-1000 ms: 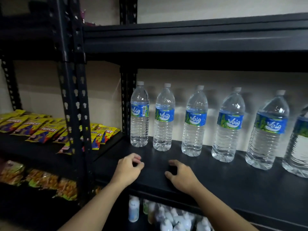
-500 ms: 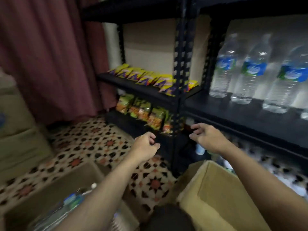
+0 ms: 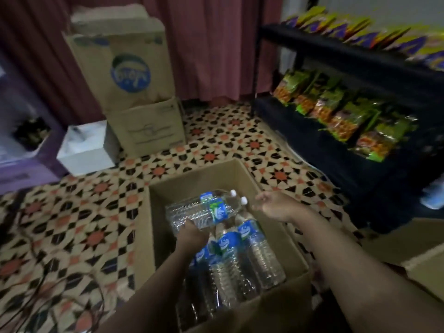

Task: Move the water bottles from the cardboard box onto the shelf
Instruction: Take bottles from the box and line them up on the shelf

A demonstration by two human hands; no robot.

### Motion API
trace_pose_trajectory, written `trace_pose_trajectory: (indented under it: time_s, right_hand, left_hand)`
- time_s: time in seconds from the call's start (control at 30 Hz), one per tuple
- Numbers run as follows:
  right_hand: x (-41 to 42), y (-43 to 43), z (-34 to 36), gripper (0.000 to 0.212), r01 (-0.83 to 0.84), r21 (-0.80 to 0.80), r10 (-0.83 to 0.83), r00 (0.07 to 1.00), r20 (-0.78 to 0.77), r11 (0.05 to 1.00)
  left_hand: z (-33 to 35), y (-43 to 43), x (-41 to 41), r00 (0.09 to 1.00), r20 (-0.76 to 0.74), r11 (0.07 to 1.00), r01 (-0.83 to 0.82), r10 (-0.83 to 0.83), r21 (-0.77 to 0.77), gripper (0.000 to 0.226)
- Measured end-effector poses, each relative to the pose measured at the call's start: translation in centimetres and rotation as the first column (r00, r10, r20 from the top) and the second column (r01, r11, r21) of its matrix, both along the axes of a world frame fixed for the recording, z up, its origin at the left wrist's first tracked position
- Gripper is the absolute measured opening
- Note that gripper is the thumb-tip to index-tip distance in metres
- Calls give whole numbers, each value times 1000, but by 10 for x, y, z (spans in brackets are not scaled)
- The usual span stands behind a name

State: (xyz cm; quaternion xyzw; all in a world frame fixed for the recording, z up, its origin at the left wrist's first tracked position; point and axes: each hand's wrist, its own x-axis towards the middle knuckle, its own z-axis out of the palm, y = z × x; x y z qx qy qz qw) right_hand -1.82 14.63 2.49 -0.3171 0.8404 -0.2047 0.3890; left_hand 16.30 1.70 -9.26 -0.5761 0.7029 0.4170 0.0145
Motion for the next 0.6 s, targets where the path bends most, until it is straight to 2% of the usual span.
trace_pose_trajectory:
  time_s: [0.1, 0.2, 0.27, 0.33, 0.4, 0.5, 0.53, 0.6]
  right_hand:
    - [24, -27, -49, 35, -21, 73, 15, 997, 81, 997]
    - [51, -46, -104, 45, -55, 139, 36, 990, 135, 989]
    - [71, -52, -137, 47, -84, 183, 54, 985, 163, 980]
    - [91, -53, -164, 44, -107, 227, 68, 983, 172, 968]
    - [109, -51, -189, 51, -92, 268, 51, 986, 157, 959]
    - [128, -51, -222, 83, -53, 313, 16, 993, 120, 948]
    - [134, -52, -228, 87, -39, 330, 14, 997, 79, 943]
    - [141, -53, -233, 81, -33, 371, 55, 997, -50, 928]
  left_hand:
    - [-71, -17, 17, 987, 107, 988, -127, 118, 84, 68]
    - [-88, -4, 28, 956, 239, 970, -205, 169, 131, 80]
    - [-100, 4, 33, 937, 260, 937, -289, 234, 195, 85]
    - [-114, 6, 34, 923, 237, 903, -357, 302, 238, 77]
    - [-122, 10, 29, 898, 198, 857, -435, 392, 276, 65]
    - [-132, 17, 28, 864, 195, 835, -499, 463, 229, 56]
    - [-132, 20, 29, 861, 200, 839, -504, 468, 205, 54]
    - [-132, 26, 34, 864, 190, 852, -496, 466, 169, 58]
